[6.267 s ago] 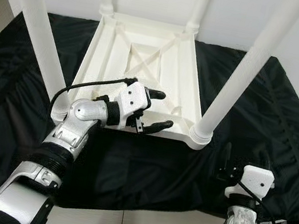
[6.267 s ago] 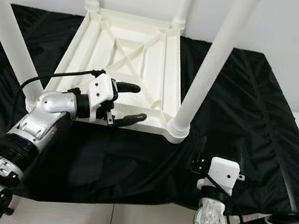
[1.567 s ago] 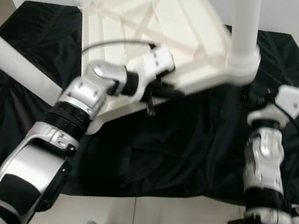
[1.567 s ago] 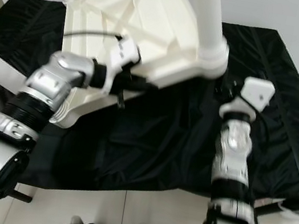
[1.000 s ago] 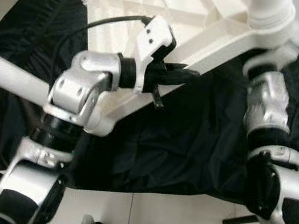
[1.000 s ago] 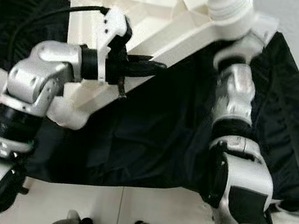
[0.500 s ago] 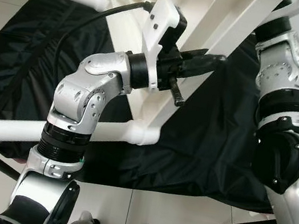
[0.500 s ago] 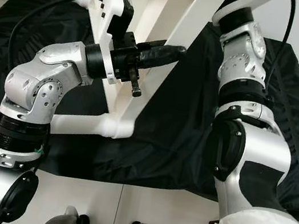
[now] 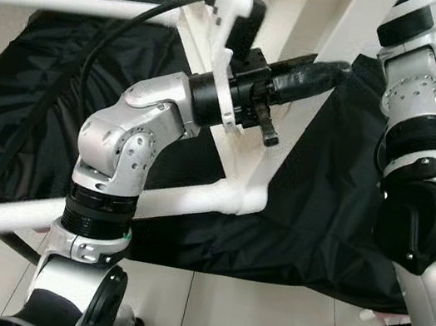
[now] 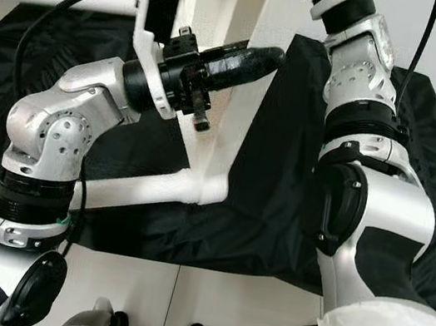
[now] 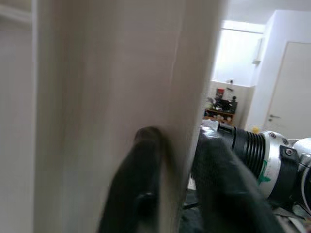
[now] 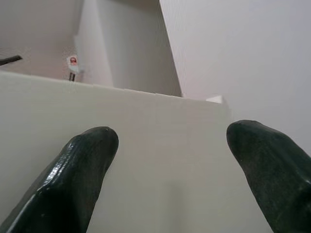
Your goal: Building children table
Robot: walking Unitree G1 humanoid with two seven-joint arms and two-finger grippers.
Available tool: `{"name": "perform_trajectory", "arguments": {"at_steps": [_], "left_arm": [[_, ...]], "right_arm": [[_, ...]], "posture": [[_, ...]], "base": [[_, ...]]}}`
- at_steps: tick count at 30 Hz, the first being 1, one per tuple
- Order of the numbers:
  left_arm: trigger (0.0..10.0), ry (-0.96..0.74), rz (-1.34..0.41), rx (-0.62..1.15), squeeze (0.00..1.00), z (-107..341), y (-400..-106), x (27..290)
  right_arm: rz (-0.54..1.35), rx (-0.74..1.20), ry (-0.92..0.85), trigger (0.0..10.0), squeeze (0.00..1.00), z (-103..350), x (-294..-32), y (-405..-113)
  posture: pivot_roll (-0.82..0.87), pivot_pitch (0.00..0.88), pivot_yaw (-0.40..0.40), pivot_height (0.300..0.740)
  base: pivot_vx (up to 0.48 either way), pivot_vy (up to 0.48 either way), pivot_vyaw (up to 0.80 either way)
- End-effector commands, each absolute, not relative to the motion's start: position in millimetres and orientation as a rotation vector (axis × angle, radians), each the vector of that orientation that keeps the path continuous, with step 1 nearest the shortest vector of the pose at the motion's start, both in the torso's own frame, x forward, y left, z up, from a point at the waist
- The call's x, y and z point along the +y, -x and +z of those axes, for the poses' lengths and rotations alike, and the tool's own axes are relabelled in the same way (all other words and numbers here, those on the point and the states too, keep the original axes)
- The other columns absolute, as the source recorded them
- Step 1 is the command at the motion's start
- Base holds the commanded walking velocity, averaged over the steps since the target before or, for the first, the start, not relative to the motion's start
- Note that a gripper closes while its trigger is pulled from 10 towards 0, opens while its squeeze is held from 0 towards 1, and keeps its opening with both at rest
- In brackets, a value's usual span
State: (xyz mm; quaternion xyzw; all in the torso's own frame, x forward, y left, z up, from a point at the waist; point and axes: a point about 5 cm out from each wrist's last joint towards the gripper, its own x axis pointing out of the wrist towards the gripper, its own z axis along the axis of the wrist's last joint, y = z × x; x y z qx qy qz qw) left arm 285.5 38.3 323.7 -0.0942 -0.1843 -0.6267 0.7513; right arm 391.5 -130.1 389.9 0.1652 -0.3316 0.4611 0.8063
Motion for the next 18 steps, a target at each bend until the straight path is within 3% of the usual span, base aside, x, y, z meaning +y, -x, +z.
{"name": "perform_trajectory", "arguments": {"at_steps": [1,15,18], "left_arm": [[10.0,0.204,-1.387,-0.433,1.0,333,-281,31],[10.0,0.23,-1.397,-0.384,1.0,322,-281,33],[10.0,0.176,-1.366,-0.345,1.0,315,-283,42]], "right_arm": [[1.071,-0.711,-0.304,10.0,0.0,397,-117,-387],[1.055,-0.701,-0.296,10.0,0.0,393,-122,-389],[1.008,-0.687,-0.294,10.0,0.0,382,-134,-391]], "posture": [[-0.03,0.07,-0.093,0.74],[-0.03,0.082,-0.088,0.74],[-0.02,0.09,-0.081,0.74]], "base": [[0.0,0.0,0.0],[0.0,0.0,0.0],[0.0,0.0,0.0]]}}
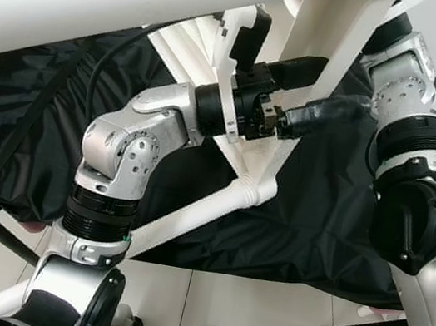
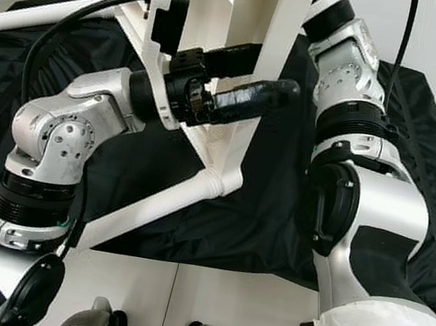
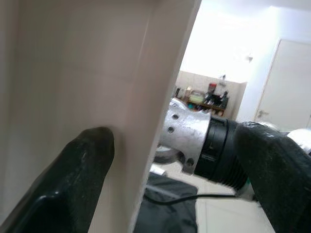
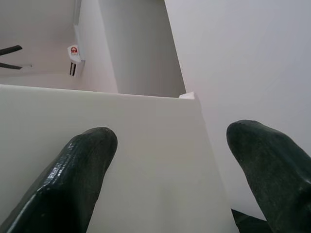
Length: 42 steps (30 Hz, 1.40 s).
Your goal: Building children table
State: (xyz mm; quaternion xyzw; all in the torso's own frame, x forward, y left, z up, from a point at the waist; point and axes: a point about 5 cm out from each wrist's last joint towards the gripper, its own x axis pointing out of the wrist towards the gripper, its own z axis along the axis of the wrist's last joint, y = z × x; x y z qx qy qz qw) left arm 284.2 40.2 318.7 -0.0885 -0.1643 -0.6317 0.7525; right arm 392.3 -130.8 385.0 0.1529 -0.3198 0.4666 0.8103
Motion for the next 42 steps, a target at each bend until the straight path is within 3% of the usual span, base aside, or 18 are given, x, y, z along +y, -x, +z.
{"name": "perform_trajectory", "arguments": {"at_steps": [1,3,4,5,6,19,23,28,36,42], "left_arm": [[10.0,0.153,-1.354,-0.335,1.0,313,-284,45],[10.0,0.13,-1.341,-0.326,1.0,310,-284,47],[10.0,0.099,-1.324,-0.316,0.71,307,-285,51],[10.0,0.099,-1.324,-0.316,0.71,307,-285,51],[10.0,0.076,-1.307,-0.304,0.0,304,-287,55],[10.0,-0.112,-1.13,-0.232,0.0,278,-294,92],[10.0,-0.131,-1.025,-0.213,0.0,270,-295,109],[10.0,-0.133,-1.002,-0.206,0.0,267,-295,112],[10.0,-0.129,-0.737,-0.108,0.0,233,-300,145],[10.0,-0.135,-0.578,-0.061,0.0,217,-304,161]], "right_arm": [[0.979,-0.688,-0.29,10.0,0.0,379,-139,-392],[0.956,-0.689,-0.29,10.0,0.0,377,-143,-393],[0.94,-0.687,-0.292,10.0,0.0,373,-147,-393],[0.94,-0.687,-0.292,10.0,0.0,373,-147,-393],[0.927,-0.682,-0.286,10.0,0.0,368,-152,-393],[0.772,-0.668,-0.292,10.0,0.0,326,-187,-388],[0.766,-0.658,-0.326,10.0,0.0,306,-202,-375],[0.775,-0.651,-0.33,10.0,0.0,301,-204,-371],[0.797,-0.508,-0.353,10.0,0.0,243,-212,-327],[0.813,-0.442,-0.371,10.0,0.0,228,-209,-304]], "posture": [[-0.02,0.094,-0.078,0.74],[-0.02,0.094,-0.078,0.74],[-0.02,0.098,-0.078,0.74],[-0.02,0.098,-0.078,0.74],[-0.01,0.101,-0.077,0.74],[-0.01,0.099,-0.064,0.74],[0.0,0.105,-0.052,0.74],[0.0,0.105,-0.052,0.74],[0.0,0.12,-0.032,0.74],[0.01,0.114,-0.027,0.74]], "base": [[0.0,0.0,0.0],[0.0,0.0,0.0],[0.0,0.0,0.0],[0.0,0.0,0.0],[0.0,0.0,0.0],[0.0,0.0,0.0],[0.0,0.0,0.0],[0.0,0.0,0.0],[0.0,0.0,0.0],[0.0,0.0,0.0]]}}
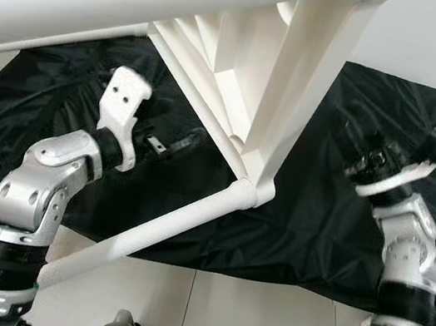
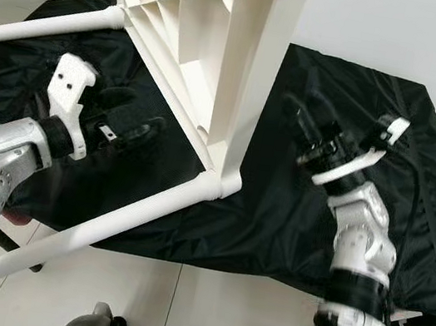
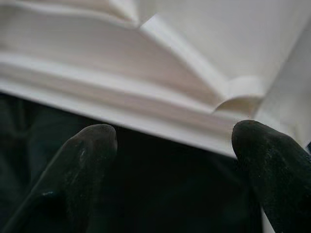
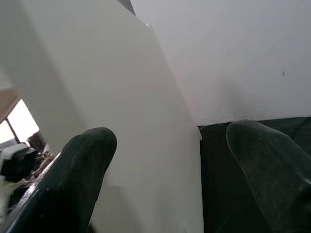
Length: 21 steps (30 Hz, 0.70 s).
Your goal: Building children table
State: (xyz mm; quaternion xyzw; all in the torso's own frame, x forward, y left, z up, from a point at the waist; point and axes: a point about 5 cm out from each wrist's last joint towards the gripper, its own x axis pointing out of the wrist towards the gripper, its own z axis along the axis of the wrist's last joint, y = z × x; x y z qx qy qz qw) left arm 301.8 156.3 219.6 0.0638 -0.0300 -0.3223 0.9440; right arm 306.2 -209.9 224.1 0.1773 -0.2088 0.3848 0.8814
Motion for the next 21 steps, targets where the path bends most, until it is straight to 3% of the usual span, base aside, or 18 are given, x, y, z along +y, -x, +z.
{"name": "perform_trajectory", "arguments": {"at_steps": [1,7,21], "left_arm": [[10.0,-0.137,-0.553,-0.056,0.0,215,-305,163],[10.0,-0.153,-0.403,-0.048,0.0,210,-310,176],[10.0,-0.141,-0.15,-0.028,0.0,210,-317,204]], "right_arm": [[0.815,-0.432,-0.37,10.0,0.0,226,-208,-301],[0.845,-0.386,-0.388,10.0,0.0,222,-198,-284],[0.897,-0.352,-0.384,10.0,0.0,221,-168,-277]], "posture": [[0.0,0.114,-0.026,0.74],[0.01,0.106,-0.027,0.74],[0.04,0.106,-0.061,0.74]], "base": [[0.0,0.0,0.0],[0.0,0.0,0.0],[0.0,0.0,0.0]]}}
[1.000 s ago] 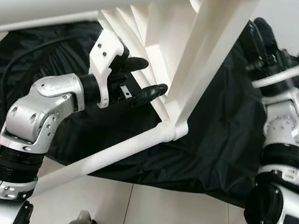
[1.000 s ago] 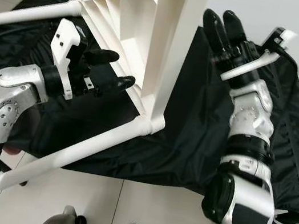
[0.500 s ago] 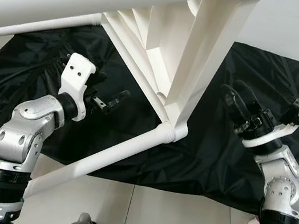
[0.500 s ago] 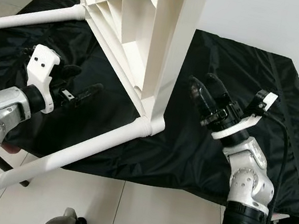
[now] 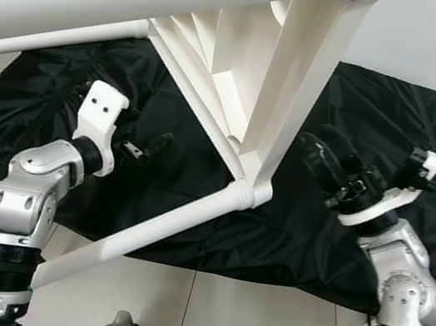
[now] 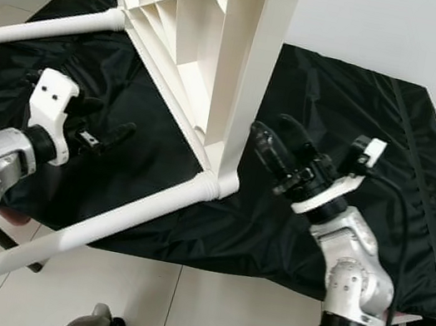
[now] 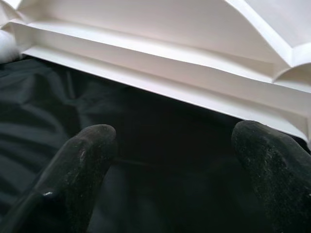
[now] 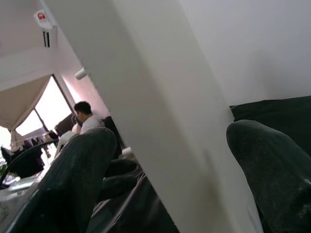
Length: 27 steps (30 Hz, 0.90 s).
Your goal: Building children table
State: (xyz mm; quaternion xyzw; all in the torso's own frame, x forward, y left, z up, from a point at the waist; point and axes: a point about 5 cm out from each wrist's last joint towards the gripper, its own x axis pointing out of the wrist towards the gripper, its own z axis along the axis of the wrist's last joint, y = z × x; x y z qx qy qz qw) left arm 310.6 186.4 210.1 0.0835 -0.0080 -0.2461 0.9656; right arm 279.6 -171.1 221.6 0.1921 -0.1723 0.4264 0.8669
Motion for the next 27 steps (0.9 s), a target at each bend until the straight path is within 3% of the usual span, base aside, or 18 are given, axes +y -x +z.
{"name": "perform_trajectory", "arguments": {"at_steps": [1,27], "left_arm": [[10.0,-0.137,-0.122,-0.033,0.0,211,-317,206],[10.0,-0.205,-0.038,-0.175,0.0,228,-301,189]], "right_arm": [[0.902,-0.349,-0.381,10.0,0.0,221,-165,-276],[0.838,-0.361,-0.259,10.0,0.0,223,-148,-281]], "posture": [[0.04,0.106,-0.061,0.74],[0.05,0.096,-0.079,0.74]], "base": [[0.0,0.0,0.0],[0.0,0.0,0.0]]}}
